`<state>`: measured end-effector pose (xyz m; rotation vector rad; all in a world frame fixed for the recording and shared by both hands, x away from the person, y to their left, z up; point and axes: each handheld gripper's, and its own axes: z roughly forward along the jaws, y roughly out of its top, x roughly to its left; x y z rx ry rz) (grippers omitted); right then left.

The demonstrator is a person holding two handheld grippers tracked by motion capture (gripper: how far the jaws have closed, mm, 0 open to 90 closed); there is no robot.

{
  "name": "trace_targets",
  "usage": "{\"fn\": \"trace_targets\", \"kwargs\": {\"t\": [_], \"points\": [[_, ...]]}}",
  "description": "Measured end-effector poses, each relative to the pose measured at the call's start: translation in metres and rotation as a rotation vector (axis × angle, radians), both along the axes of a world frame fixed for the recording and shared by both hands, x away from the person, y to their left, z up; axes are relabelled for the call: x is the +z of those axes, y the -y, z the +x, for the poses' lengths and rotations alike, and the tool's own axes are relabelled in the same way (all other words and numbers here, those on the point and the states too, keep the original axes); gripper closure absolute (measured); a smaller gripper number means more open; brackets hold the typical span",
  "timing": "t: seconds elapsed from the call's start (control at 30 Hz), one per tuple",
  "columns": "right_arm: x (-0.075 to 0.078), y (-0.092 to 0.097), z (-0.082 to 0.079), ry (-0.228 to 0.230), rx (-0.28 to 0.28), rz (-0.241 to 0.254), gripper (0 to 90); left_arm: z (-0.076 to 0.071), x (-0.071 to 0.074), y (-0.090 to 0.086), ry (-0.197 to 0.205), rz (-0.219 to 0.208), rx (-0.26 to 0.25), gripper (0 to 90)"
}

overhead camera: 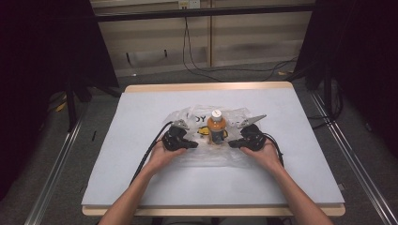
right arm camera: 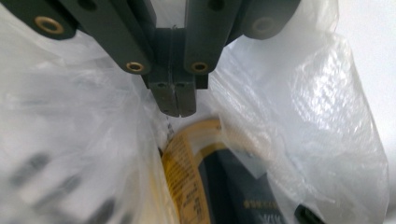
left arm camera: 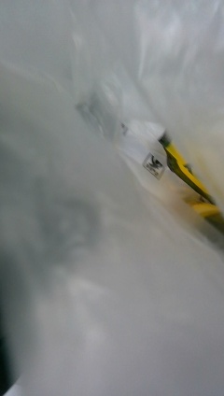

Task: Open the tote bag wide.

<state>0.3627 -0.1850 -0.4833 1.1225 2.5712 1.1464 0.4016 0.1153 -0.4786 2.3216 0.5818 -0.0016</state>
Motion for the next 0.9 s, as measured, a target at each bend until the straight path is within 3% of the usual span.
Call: {"fn": "trace_targets", "kwargs": {"t": [0.27, 0.43, 0.57, 0.77, 0.87, 0.9], "points": [[0.005, 0.005, -0.013, -0.032, 0.058, -0.045, 90.0, -0.004, 0.0, -0.007, -0.002, 0.001, -0.006, 90.0], [0.007, 0.012, -0.026, -0.054, 0.097, -0.047, 90.0, -0.012, 0.001, -0.01, -0.013, 0.0, -0.029, 90.0], [0.008, 0.017, -0.039, -0.066, 0.12, -0.054, 90.0, -0.024, 0.005, -0.009, -0.008, 0.048, -0.069, 90.0], [0.01, 0.02, -0.057, -0.068, 0.142, -0.073, 90.0, -0.038, 0.004, -0.011, -0.009, 0.028, -0.092, 90.0], [0.011, 0.024, -0.063, -0.056, 0.14, -0.08, 90.0, -0.041, 0.007, -0.014, -0.007, 0.065, -0.104, 90.0], [0.011, 0.025, -0.064, -0.056, 0.13, -0.079, 90.0, -0.041, 0.005, -0.015, -0.011, 0.044, -0.098, 90.0]]}}
